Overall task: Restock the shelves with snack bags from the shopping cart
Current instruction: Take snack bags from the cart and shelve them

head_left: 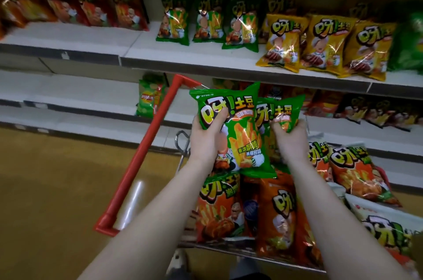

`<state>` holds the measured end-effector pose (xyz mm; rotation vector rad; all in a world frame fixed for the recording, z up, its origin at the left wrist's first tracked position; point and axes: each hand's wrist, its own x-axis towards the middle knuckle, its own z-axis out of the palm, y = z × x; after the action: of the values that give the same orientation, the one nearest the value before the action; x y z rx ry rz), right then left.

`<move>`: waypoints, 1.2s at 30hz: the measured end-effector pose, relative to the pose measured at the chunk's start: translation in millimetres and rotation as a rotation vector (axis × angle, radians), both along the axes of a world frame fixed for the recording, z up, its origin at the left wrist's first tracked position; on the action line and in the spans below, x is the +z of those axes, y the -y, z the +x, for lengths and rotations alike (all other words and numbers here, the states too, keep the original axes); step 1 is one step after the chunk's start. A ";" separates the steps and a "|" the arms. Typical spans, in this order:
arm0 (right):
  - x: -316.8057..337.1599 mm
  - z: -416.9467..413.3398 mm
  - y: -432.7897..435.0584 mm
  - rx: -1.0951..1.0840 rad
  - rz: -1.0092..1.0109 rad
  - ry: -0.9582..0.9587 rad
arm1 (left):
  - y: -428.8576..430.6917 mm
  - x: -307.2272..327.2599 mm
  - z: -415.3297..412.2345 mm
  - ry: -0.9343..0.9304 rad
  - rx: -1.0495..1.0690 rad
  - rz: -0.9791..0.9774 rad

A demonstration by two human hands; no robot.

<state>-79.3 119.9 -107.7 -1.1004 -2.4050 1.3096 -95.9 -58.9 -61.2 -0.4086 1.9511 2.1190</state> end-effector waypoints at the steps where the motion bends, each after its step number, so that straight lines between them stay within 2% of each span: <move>1: 11.7 0.5 10.7 -0.003 0.013 -0.019 | 11.0 7.0 -2.6 -0.018 -0.028 0.005; 8: 82.1 -5.3 77.8 -0.023 0.024 -0.198 | 73.5 47.4 -33.3 -0.115 -0.139 0.050; 14: 95.4 -24.0 101.9 -0.089 -0.044 -0.342 | 95.8 72.6 -63.7 -0.154 -0.256 0.073; 20: 100.8 -60.6 91.9 -0.074 -0.069 -0.357 | 91.5 90.3 -105.8 -0.133 -0.361 0.022; 30: 99.5 -178.1 34.7 0.018 -0.101 -0.342 | 38.7 103.4 -220.8 -0.190 -0.181 -0.147; 36: 79.6 -257.4 -10.2 -0.006 -0.066 -0.338 | 16.4 75.5 -314.4 -0.306 -0.054 -0.263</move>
<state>-336.7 130.2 -28.1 -0.8217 -2.1241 1.4497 -410.4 -75.4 14.3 -0.0748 2.3932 1.9920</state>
